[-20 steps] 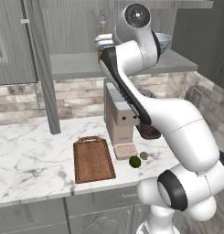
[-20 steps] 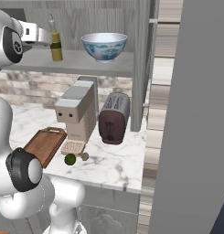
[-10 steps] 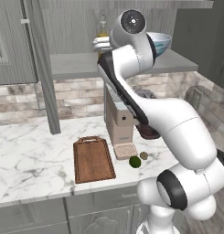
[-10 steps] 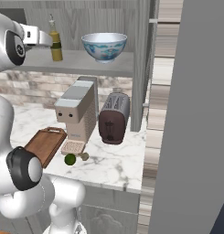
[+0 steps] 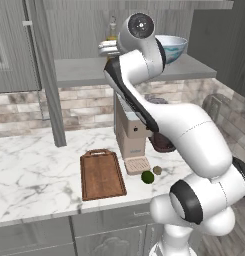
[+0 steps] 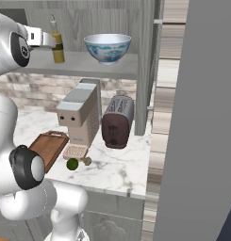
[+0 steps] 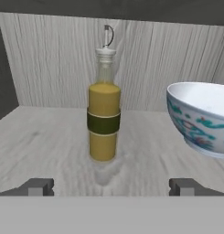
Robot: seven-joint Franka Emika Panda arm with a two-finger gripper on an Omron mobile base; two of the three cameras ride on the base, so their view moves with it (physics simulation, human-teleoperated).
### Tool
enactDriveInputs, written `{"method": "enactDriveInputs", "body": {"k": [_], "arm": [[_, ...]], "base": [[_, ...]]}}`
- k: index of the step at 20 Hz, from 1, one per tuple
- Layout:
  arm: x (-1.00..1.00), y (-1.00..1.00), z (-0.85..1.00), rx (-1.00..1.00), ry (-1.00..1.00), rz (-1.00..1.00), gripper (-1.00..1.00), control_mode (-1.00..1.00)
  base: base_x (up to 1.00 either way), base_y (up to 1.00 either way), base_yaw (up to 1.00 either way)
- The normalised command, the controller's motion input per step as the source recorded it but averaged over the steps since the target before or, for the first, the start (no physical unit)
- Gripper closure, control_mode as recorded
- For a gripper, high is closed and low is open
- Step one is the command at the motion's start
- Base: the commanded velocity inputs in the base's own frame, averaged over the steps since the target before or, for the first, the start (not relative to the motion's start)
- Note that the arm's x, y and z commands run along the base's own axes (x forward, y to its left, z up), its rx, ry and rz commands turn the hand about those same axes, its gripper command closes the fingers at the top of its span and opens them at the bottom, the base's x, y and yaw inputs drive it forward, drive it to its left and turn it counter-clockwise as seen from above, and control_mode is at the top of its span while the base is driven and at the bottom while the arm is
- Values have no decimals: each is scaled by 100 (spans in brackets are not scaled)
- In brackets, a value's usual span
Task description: Open the cabinet. Place the bowl and condiment on the counter. Then place the lime and garlic on the cutting board.
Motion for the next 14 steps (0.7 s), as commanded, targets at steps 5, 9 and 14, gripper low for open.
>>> {"method": "enactDriveInputs", "body": {"k": [5, 9, 14], "arm": [[20, 0, 0, 1, 0, 0, -100, -100], [12, 0, 0, 1, 0, 0, -100, -100], [10, 0, 0, 2, 0, 0, -100, -100]], "base": [[0, 0, 0], [0, 0, 0], [0, 0, 0]]}}
